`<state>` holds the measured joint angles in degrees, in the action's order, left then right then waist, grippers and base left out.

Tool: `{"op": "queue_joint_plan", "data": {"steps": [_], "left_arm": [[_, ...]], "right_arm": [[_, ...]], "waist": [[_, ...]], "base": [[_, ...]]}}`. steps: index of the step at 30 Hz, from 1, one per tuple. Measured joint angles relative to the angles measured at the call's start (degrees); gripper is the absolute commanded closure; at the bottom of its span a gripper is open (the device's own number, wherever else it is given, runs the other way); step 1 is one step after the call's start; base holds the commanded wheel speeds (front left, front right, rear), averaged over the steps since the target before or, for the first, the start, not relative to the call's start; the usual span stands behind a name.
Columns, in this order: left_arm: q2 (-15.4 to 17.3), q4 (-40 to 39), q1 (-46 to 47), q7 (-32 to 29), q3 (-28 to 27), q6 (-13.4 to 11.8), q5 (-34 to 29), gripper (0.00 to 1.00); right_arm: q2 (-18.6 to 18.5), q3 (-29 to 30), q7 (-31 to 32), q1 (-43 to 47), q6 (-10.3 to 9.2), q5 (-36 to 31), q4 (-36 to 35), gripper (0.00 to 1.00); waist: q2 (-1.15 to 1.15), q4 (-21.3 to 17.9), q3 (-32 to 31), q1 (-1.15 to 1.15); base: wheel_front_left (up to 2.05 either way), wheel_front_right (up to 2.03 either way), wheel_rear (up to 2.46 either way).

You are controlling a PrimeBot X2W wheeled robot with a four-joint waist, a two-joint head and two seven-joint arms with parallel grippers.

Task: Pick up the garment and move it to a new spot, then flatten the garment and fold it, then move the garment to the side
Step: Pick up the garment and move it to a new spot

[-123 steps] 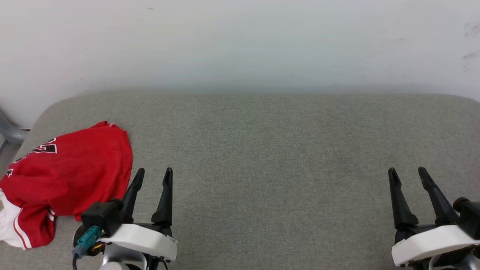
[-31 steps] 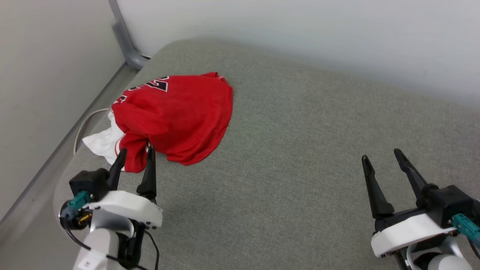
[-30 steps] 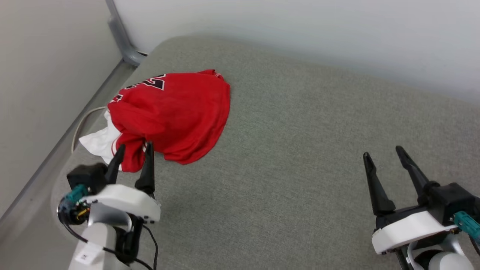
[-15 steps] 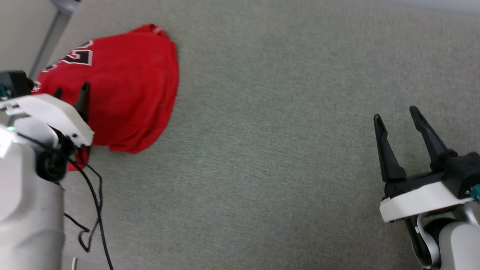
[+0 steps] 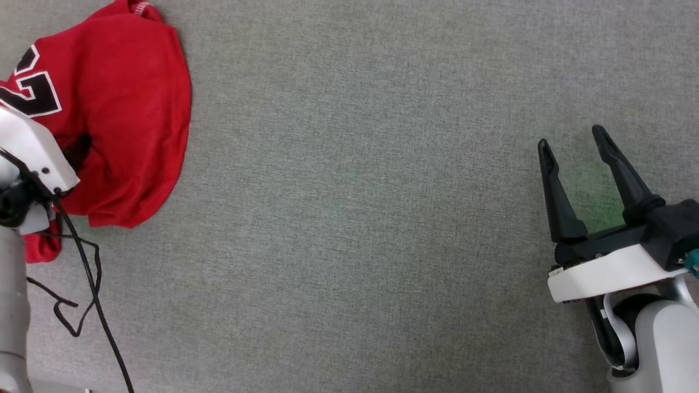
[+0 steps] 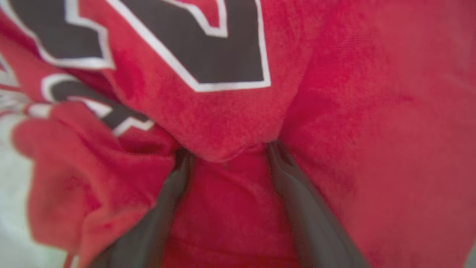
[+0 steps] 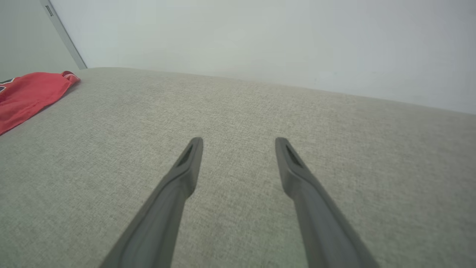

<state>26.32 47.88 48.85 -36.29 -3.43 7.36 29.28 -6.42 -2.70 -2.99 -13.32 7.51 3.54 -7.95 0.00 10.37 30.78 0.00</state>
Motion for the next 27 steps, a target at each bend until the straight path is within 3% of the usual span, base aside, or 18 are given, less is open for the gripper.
{"op": "queue_joint_plan", "data": {"steps": [2,4,5,13,20,27], "left_arm": [[0.1,1.0,1.1,-2.2,0.0,-0.4,0.5,0.0],[0.2,1.3,1.5,-2.8,0.2,-0.6,0.6,0.71],[0.2,1.3,1.5,-2.0,0.4,-0.9,0.3,1.0],[-0.9,0.2,-0.9,9.1,1.0,-2.7,-1.9,1.0],[-2.5,-4.0,-4.0,22.8,1.0,-3.1,-3.1,1.0],[-5.4,-8.4,-8.5,31.2,1.7,-3.8,-4.2,1.0]], "right_arm": [[0.0,0.0,0.0,-0.5,0.0,0.0,0.1,0.0],[0.0,-0.1,0.0,-0.6,0.0,0.0,0.1,0.0],[0.0,-0.1,0.0,-0.6,0.0,0.0,0.1,0.0],[0.7,0.5,-0.6,-0.3,0.0,-0.1,1.0,0.0],[2.3,2.2,-1.8,2.6,0.0,0.2,2.6,0.0],[3.1,3.9,-2.3,6.5,0.0,1.0,3.5,0.0]], "waist": [[0.0,-0.2,0.4,0.0],[0.0,-0.3,0.5,0.0],[0.0,-0.3,0.4,0.0],[-0.01,-0.2,-3.2,0.0],[0.0,0.1,-9.4,0.0],[0.0,0.1,-16.4,0.0]], "base": [[0.0,0.0,0.0],[0.0,0.0,0.0],[0.0,0.0,0.0],[0.0,0.0,0.0],[0.0,0.0,0.0],[0.0,0.0,0.0]]}}
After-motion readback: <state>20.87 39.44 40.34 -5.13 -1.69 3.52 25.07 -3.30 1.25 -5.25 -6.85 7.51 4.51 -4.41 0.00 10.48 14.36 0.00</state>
